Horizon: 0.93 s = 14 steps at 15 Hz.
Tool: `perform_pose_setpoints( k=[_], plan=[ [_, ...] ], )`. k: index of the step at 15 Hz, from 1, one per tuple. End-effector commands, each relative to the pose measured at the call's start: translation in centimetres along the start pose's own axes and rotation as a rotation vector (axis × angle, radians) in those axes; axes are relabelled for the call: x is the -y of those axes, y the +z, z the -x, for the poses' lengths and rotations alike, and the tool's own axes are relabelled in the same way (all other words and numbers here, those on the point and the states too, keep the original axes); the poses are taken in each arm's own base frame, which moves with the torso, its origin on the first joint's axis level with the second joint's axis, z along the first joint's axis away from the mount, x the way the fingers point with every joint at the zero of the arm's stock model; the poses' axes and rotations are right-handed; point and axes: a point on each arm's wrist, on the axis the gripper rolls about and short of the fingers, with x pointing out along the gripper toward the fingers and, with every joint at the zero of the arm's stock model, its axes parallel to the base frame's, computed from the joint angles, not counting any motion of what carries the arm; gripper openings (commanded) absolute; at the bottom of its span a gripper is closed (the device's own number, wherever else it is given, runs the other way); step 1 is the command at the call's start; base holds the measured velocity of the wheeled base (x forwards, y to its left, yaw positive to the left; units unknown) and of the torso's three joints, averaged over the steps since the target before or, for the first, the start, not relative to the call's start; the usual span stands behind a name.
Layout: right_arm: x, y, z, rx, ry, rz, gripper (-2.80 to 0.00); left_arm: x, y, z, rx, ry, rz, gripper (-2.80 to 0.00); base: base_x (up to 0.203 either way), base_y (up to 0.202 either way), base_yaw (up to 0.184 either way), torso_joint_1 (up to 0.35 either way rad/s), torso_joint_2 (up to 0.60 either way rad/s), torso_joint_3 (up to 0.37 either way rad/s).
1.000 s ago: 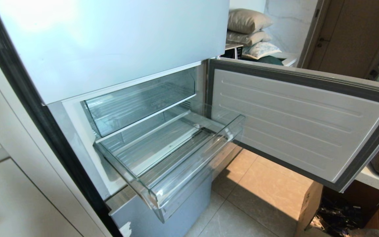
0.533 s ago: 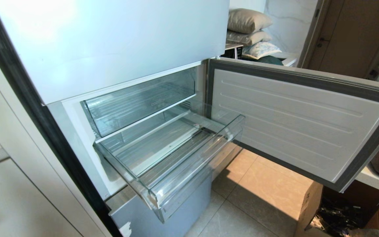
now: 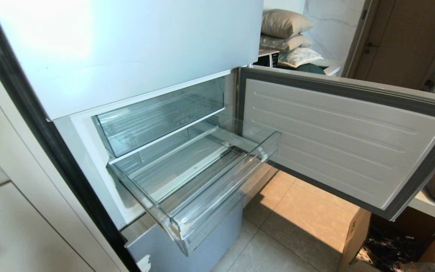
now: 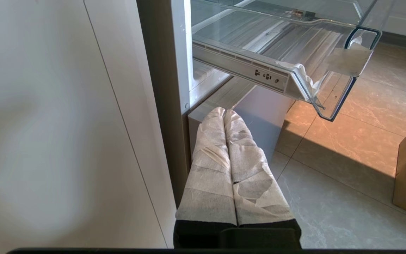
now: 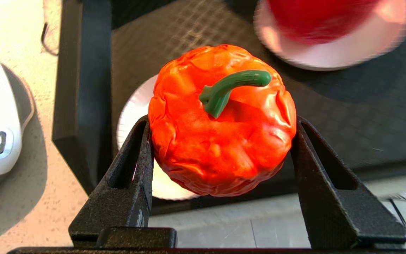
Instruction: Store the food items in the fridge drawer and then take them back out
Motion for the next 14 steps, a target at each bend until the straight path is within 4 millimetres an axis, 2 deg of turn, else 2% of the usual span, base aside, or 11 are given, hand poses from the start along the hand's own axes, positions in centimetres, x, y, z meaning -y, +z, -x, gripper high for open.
perform_pose_setpoints(
  k=[1,4,9,12,13,14],
  plan=[
    [-0.8,-0.9,-1.3,-0.022,0.021,0.011,-2.8,0.0,0.0,0.0,0.0,0.0,0.0,-2.8,0.0,0.0,0.0,0.0,0.0,0.0],
    [-1.5,-1.0,-2.1,-0.022,0.037,0.018,-2.8,0.0,0.0,0.0,0.0,0.0,0.0,-2.8,0.0,0.0,0.0,0.0,0.0,0.0],
    [-2.2,-0.5,-2.4,0.0,0.053,0.025,-2.8,0.0,0.0,0.0,0.0,0.0,0.001,-2.8,0.0,0.0,0.0,0.0,0.0,0.0],
    [-3.1,-0.9,-2.5,-0.008,0.073,0.046,-2.8,0.0,0.0,0.0,0.0,0.0,0.001,-2.8,0.0,0.0,0.0,0.0,0.0,0.0],
    [-3.1,-1.0,-2.5,-0.01,0.073,0.051,0.0,0.0,0.0,0.0,0.0,0.0,0.0,-2.8,0.0,0.0,0.0,0.0,0.0,0.0],
    [-3.1,-1.0,-2.5,-0.011,0.074,0.052,0.0,0.0,0.0,0.0,0.0,0.0,0.001,-2.8,0.0,0.0,0.0,0.0,0.0,0.0]
  ],
)
